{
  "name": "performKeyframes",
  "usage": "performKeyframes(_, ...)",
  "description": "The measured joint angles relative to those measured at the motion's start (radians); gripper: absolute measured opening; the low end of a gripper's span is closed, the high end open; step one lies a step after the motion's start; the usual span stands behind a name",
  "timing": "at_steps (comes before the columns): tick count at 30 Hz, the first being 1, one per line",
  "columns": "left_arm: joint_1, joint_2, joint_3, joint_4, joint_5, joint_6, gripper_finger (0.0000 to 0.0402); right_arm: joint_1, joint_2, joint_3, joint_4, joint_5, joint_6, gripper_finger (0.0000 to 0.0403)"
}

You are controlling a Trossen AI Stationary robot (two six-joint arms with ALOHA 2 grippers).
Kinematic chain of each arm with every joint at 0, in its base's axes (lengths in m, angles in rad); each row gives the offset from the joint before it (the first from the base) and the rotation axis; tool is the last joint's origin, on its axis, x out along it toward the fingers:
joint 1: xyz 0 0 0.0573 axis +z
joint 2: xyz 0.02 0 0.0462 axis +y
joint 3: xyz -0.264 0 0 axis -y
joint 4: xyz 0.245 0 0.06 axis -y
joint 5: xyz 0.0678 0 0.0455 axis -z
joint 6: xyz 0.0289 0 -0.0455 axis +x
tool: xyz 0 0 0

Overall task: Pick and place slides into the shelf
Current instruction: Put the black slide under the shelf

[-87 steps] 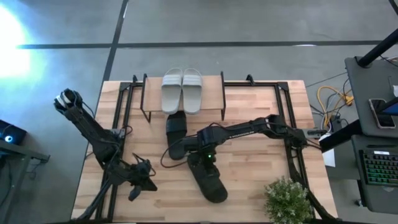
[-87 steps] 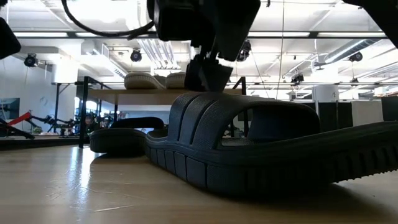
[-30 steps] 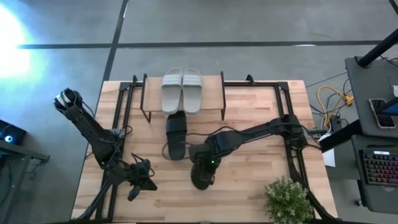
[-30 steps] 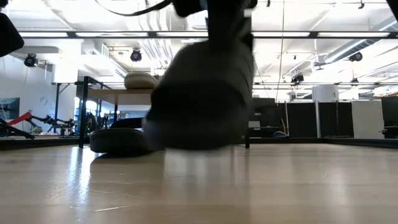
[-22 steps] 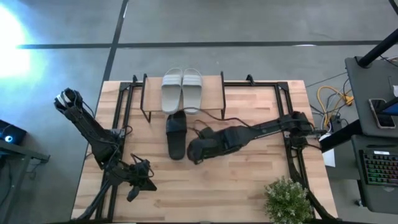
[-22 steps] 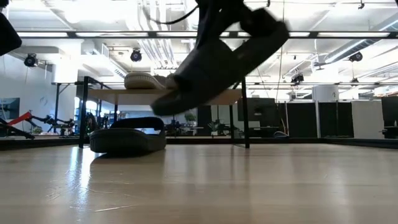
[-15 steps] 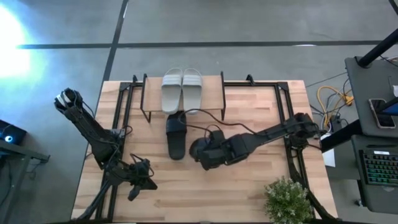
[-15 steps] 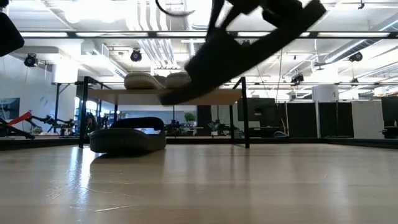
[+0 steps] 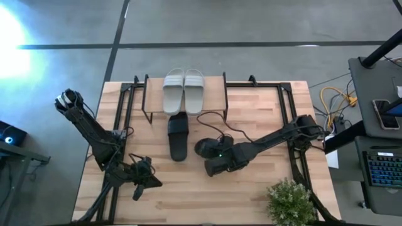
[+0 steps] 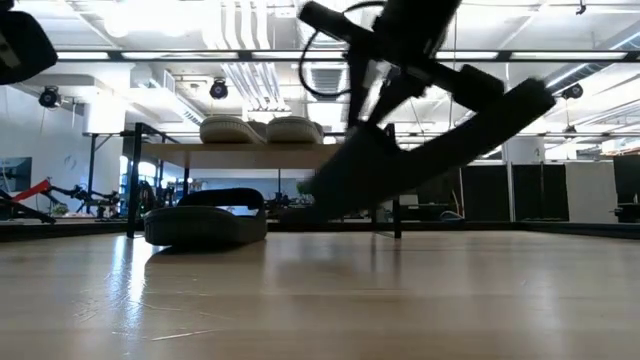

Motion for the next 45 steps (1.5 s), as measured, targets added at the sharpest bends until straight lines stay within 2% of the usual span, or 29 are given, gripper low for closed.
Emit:
performKeyframes(4,0.001,0.000,0.004,0.001,-0.009,0.004,0.0000,-0.006,0.000,-0.002,0.015,0.004,-0.039,0.0097)
performKeyframes(10,0.001,0.000,0.004,0.000,-0.009,0.003,0.0000,-0.009,0.000,-0.003,0.001,-0.068,-0.105,0.0162)
performKeyframes(14,0.001,0.000,0.004,0.000,-0.009,0.003,0.0000,-0.009,-0.005,0.008,-0.045,-0.128,-0.184,0.0185)
performKeyframes(19,0.001,0.000,0.007,-0.001,-0.022,0.001,0.0000,-0.006,-0.046,0.012,-0.206,-0.154,-0.250,0.0190)
performKeyframes(23,0.016,0.008,0.027,0.002,-0.049,0.007,0.0000,-0.002,-0.084,0.012,-0.350,-0.154,-0.281,0.0176)
performKeyframes(27,0.051,0.050,0.060,0.000,-0.050,0.042,0.0000,-0.002,-0.111,0.012,-0.441,-0.154,-0.300,0.0145)
performKeyframes(32,0.113,0.144,0.103,0.001,-0.025,0.060,0.0000,-0.003,-0.121,0.010,-0.499,-0.176,-0.305,0.0068)
performKeyframes(35,0.158,0.214,0.109,0.000,0.024,0.031,0.0000,-0.002,-0.121,-0.005,-0.497,-0.181,-0.312,0.0020)
performKeyframes(39,0.211,0.304,0.129,0.001,0.100,0.001,0.0000,-0.007,-0.120,-0.041,-0.493,-0.183,-0.273,0.0013)
performKeyframes(45,0.275,0.420,0.207,0.000,0.132,0.032,0.0000,-0.014,-0.119,-0.108,-0.452,-0.198,-0.271,0.0012)
